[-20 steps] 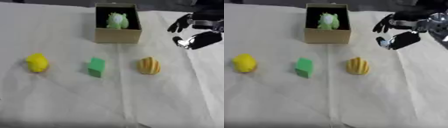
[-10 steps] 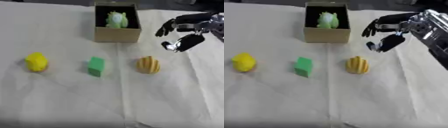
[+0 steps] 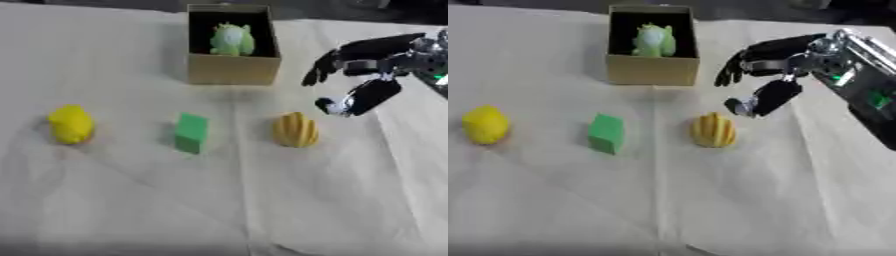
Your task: Pick up objects on the table and place them in the box.
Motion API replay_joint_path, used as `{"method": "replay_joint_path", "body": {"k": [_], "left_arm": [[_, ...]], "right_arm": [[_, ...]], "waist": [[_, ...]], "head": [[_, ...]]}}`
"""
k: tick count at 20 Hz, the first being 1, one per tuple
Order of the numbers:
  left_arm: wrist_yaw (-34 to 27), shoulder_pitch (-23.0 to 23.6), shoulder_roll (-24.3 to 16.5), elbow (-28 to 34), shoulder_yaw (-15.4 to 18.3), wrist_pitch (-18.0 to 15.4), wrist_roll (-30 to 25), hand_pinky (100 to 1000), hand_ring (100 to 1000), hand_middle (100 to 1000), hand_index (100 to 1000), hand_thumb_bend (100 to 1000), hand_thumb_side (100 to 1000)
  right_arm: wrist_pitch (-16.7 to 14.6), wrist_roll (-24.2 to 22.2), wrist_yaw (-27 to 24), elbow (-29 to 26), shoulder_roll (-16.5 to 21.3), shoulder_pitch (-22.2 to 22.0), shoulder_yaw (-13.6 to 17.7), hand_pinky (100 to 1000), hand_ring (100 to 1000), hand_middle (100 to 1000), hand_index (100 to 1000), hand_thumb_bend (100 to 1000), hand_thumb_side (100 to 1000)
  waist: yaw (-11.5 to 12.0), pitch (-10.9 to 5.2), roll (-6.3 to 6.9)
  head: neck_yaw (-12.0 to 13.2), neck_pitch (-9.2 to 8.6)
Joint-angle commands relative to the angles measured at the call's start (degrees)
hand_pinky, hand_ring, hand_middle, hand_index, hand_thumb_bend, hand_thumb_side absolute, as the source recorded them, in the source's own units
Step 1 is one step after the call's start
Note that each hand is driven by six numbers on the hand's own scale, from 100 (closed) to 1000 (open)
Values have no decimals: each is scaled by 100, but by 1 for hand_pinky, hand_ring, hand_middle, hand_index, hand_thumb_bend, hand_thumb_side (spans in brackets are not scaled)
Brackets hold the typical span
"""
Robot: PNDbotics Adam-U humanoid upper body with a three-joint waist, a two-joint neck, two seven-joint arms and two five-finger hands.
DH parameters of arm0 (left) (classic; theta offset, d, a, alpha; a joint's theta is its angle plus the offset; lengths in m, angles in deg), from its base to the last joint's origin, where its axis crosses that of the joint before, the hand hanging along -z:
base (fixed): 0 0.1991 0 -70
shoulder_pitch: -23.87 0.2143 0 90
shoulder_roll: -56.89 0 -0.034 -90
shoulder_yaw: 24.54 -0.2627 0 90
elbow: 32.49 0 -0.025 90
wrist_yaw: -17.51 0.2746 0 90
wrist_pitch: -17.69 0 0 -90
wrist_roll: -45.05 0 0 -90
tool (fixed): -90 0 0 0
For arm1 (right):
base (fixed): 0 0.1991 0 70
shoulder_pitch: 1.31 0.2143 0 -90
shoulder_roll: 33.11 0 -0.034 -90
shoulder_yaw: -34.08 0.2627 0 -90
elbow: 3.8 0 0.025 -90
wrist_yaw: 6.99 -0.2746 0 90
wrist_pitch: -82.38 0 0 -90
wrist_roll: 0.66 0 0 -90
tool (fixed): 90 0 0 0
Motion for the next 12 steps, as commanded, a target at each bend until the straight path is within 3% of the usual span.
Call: {"method": "replay_joint_path", "body": {"k": [1, 6, 12], "left_arm": [[-10, -65, -58, 122, 6, -3, -15, 900, 742, 764, 868, 336, 628], [-21, -70, -37, 122, 1, -1, -23, 900, 742, 764, 868, 334, 629], [-36, -61, -21, 122, 0, 7, -29, 900, 742, 764, 865, 331, 631]], "right_arm": [[73, 241, 300, -367, 329, -52, 1, 841, 819, 796, 858, 238, 598], [264, 556, 657, -564, 389, -235, -134, 839, 815, 791, 862, 239, 631], [477, 732, 629, -515, 340, -319, -224, 833, 805, 779, 865, 200, 640]], "waist": [[10, -79, 15], [35, -65, 9], [55, -56, 5]], "head": [[12, 29], [9, 29], [17, 29]]}}
